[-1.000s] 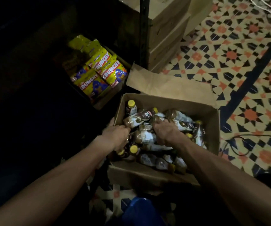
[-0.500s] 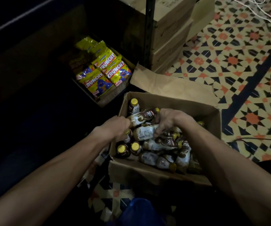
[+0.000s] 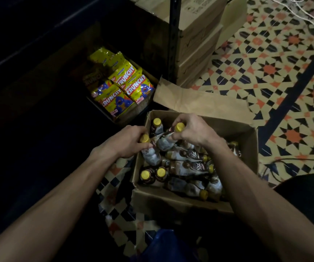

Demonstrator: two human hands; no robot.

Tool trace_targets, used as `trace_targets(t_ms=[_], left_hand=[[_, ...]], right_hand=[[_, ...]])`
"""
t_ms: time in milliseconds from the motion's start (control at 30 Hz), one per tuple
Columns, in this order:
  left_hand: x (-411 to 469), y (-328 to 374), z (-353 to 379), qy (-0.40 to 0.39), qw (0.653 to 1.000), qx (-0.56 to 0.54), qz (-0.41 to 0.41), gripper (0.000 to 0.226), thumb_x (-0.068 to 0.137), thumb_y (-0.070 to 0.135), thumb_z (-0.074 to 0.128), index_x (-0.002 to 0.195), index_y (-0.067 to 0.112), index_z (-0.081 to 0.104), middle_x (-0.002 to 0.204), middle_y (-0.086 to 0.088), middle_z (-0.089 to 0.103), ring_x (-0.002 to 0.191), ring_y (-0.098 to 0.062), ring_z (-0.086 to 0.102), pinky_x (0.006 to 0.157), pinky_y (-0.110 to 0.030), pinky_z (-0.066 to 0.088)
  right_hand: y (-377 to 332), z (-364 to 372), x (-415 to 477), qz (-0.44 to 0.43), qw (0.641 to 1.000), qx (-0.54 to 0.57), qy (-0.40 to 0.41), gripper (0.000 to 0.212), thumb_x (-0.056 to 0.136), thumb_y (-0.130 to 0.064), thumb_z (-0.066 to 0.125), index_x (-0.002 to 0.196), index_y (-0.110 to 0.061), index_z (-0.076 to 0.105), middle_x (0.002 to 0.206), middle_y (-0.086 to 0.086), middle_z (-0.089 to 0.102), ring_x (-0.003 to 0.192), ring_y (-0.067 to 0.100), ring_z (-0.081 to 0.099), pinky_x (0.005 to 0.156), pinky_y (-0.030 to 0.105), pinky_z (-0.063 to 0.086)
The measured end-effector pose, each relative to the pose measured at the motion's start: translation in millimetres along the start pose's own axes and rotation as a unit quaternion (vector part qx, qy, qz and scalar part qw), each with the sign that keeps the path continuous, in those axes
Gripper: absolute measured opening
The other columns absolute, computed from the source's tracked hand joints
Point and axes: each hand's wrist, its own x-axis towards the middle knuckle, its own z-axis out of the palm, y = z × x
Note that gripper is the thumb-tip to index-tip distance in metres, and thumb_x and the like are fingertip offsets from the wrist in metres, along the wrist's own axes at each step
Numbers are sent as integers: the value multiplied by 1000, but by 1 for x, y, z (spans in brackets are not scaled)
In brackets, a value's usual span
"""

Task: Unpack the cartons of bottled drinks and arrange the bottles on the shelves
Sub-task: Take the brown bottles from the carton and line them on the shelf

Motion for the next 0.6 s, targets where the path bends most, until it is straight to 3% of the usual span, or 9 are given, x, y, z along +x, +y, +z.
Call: trace_targets(t_ms=[133,300,433,600], left_hand=[[-32,14,-28,55,997,-56,-12,28,88,37,70,105,16,64,91,0,68,83,-15,62,76,-43,52],[-87,64,-92,126,983,-131,-19,26,88,37,71,109,25,63,98,13,65,89,-1,60,78,-28,52],[-136,116,-166,170,971,-163,-46,22,86,37,74,102,25,65,91,11,67,85,-8,63,79,-30,52],[-201,187,-264,223,957,-173,-60,25,84,35,76,103,21,68,88,8,69,81,-11,65,78,-27,51]], right_hand=[[-13,-3,-22,0,995,80,57,34,73,-27,86,104,-30,72,90,-9,70,76,12,65,73,38,57],[-72,-39,-72,-31,989,115,91,31,81,-26,80,110,-30,70,98,-8,73,89,9,66,80,31,54],[-145,-90,-128,-44,981,149,114,33,80,-21,83,106,-22,63,96,-10,71,89,1,66,78,23,53],[-235,-154,-202,-81,966,195,148,37,79,-14,81,103,-18,54,95,-4,69,89,7,66,83,32,54]])
